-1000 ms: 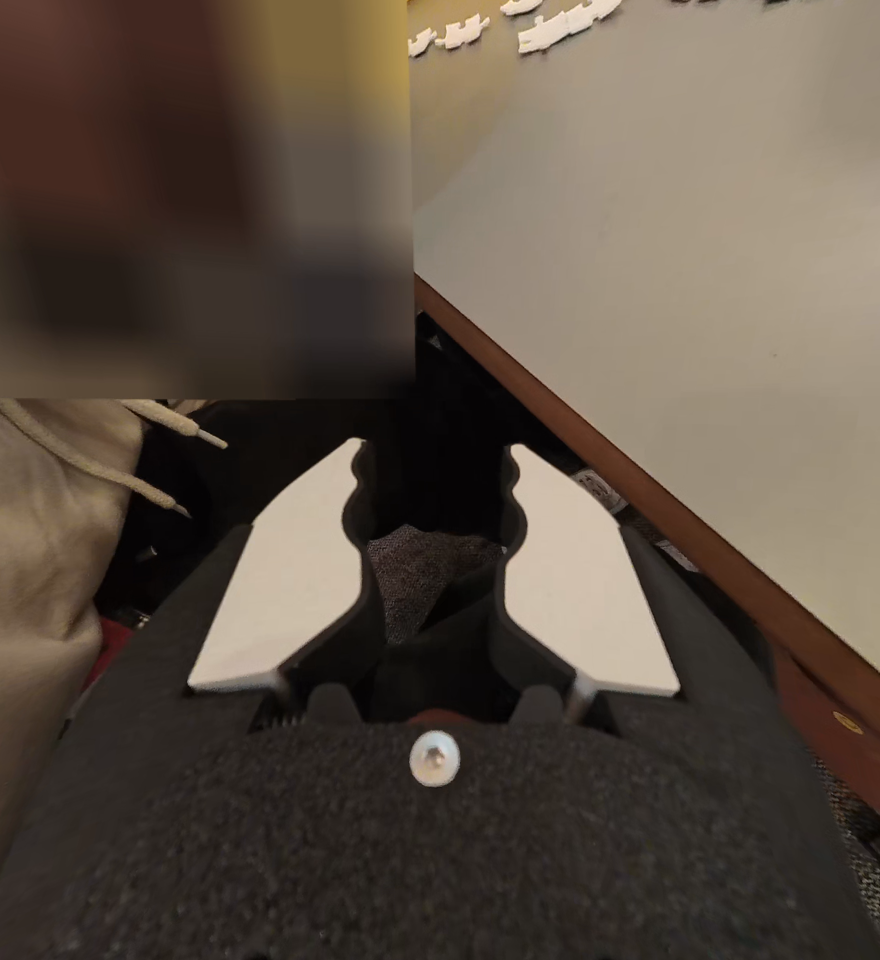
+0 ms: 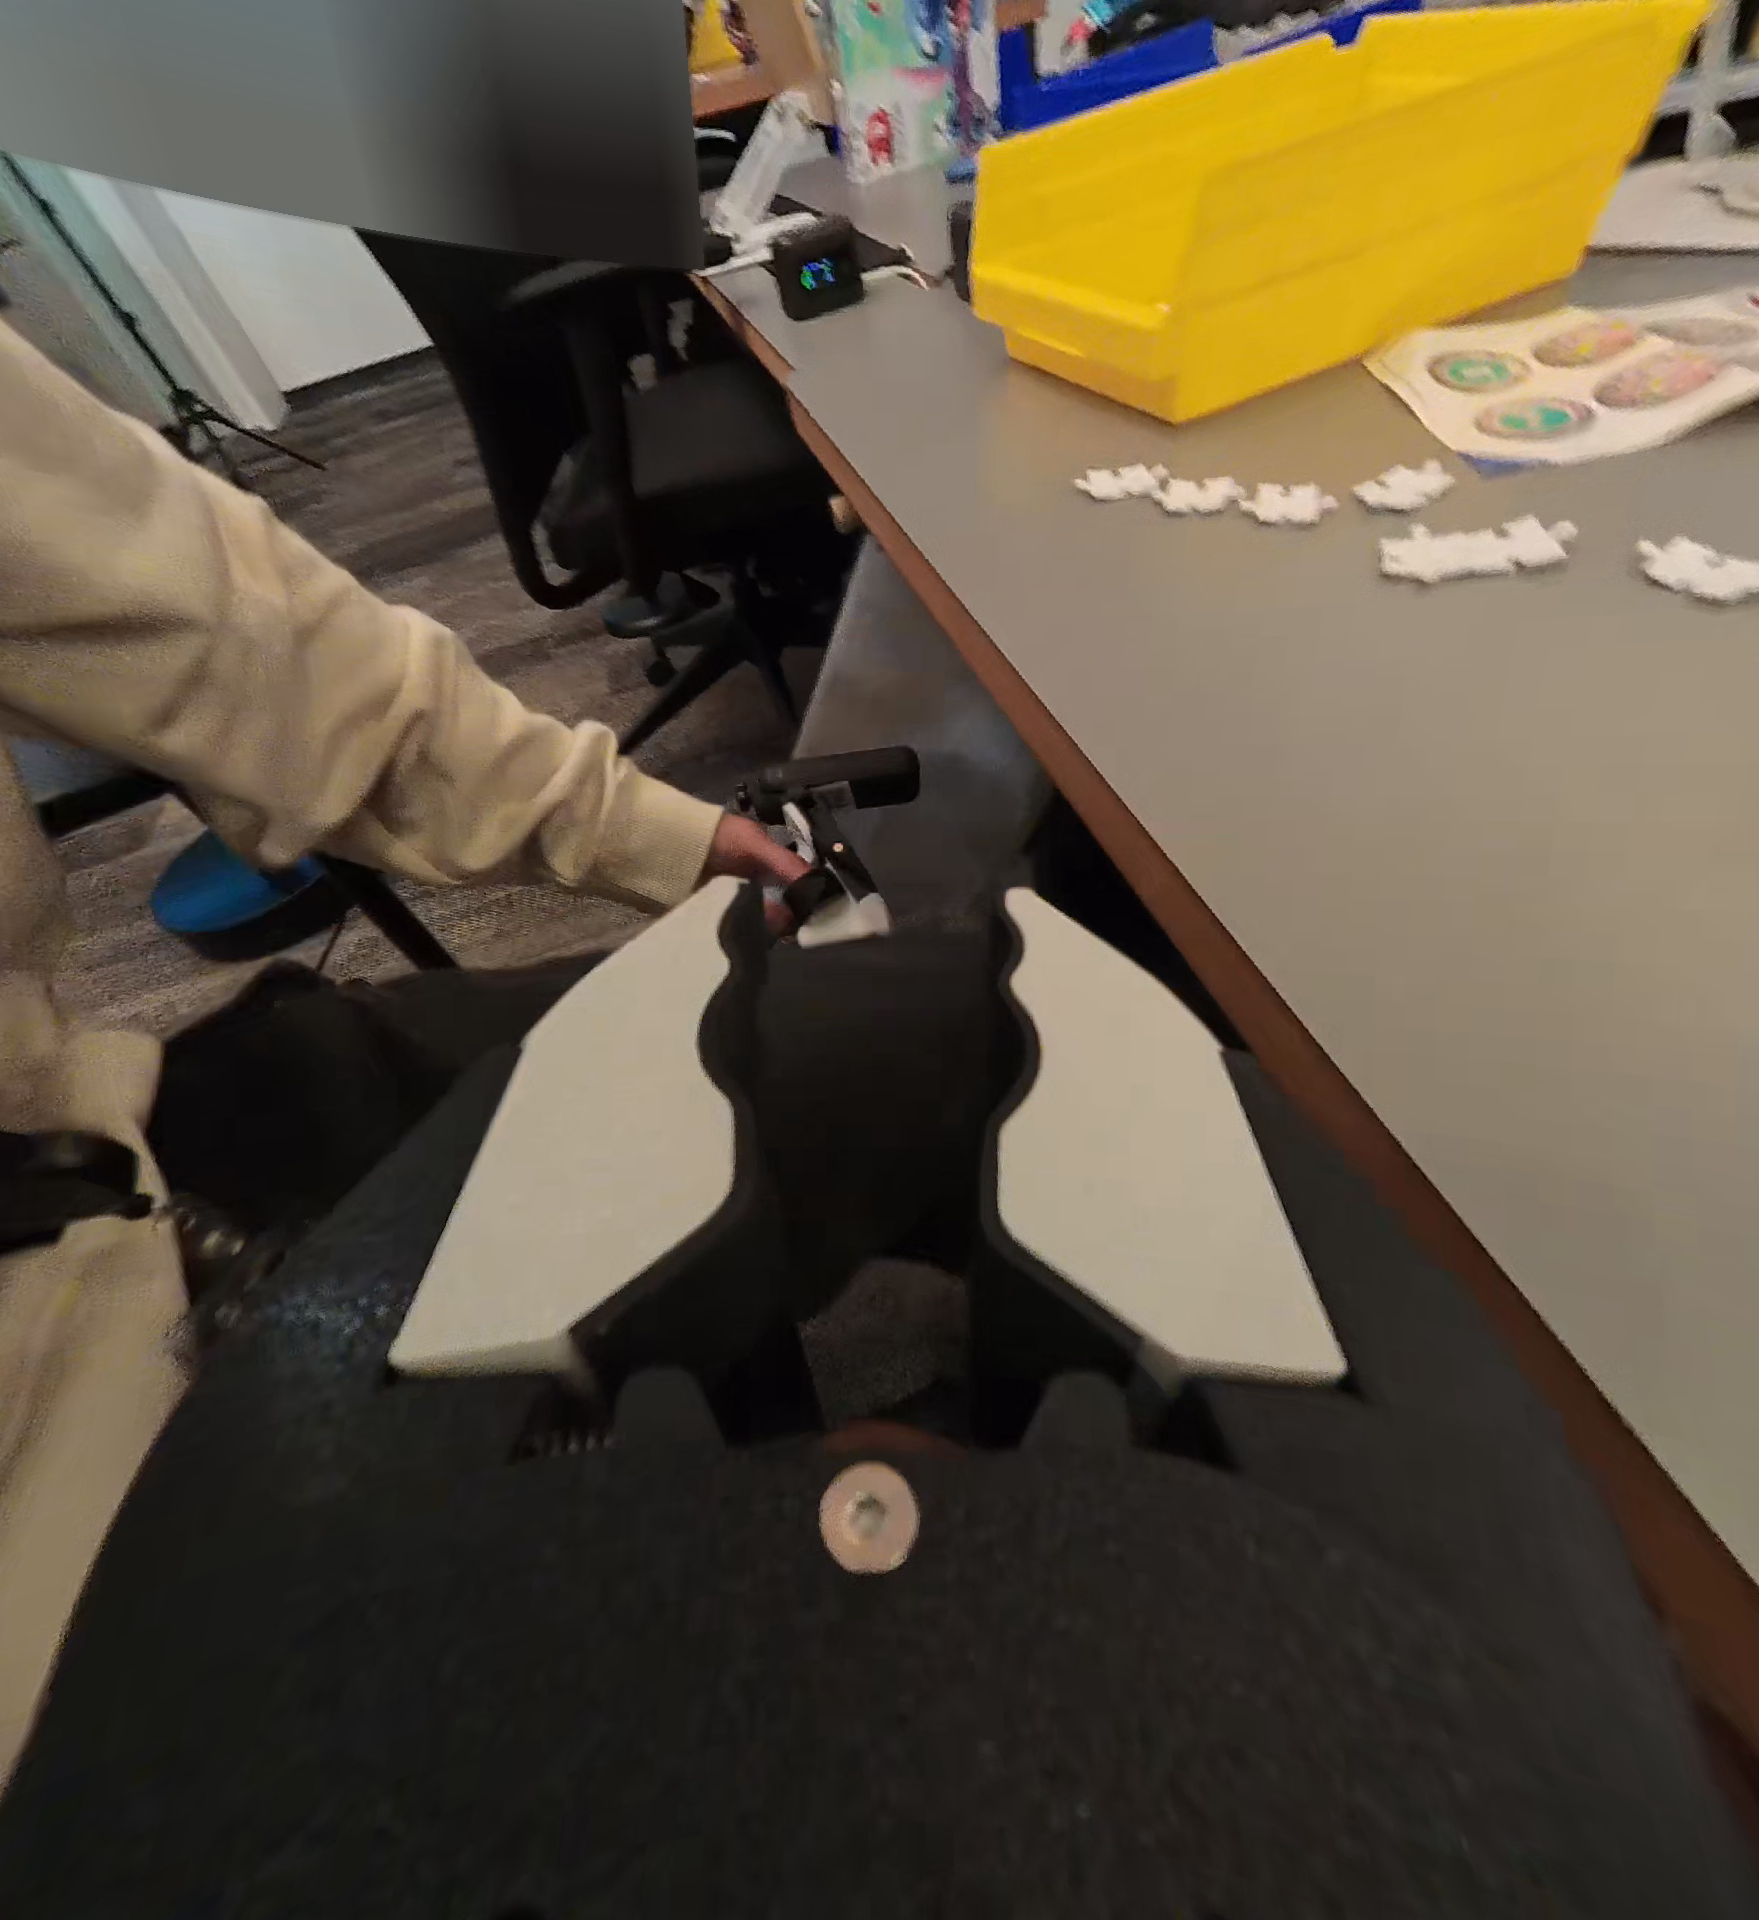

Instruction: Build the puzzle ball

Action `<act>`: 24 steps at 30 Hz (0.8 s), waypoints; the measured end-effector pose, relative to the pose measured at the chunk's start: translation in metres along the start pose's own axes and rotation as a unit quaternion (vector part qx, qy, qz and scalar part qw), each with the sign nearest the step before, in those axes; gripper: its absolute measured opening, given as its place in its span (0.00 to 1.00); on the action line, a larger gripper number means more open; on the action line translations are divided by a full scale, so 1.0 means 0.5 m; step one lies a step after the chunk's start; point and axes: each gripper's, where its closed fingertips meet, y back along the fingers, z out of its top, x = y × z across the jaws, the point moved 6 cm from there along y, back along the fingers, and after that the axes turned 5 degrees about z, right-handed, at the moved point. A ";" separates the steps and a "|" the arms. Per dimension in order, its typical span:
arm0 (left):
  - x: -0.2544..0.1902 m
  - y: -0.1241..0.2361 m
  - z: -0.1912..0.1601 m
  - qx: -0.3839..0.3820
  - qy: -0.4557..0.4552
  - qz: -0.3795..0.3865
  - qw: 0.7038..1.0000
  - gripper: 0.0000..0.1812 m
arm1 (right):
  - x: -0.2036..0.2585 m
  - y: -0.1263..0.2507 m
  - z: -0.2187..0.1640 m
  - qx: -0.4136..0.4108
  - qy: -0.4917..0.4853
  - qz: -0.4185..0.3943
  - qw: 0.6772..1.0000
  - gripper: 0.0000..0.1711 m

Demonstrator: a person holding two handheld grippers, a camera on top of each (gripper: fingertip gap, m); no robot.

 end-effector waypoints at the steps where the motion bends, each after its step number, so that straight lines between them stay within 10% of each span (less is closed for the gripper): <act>1: -0.063 0.011 -0.018 0.006 -0.003 -0.036 0.999 0.13 | 0.008 -0.013 0.009 -0.004 0.014 0.013 1.000 0.24; 11: -0.649 0.066 -0.137 0.023 -0.160 -0.363 0.918 0.13 | 0.111 -0.145 0.128 -0.008 0.163 0.182 0.970 0.24; 24: -0.742 0.045 -0.061 0.045 -0.161 -0.464 0.870 0.13 | 0.032 -0.139 0.224 0.099 0.219 0.293 0.925 0.17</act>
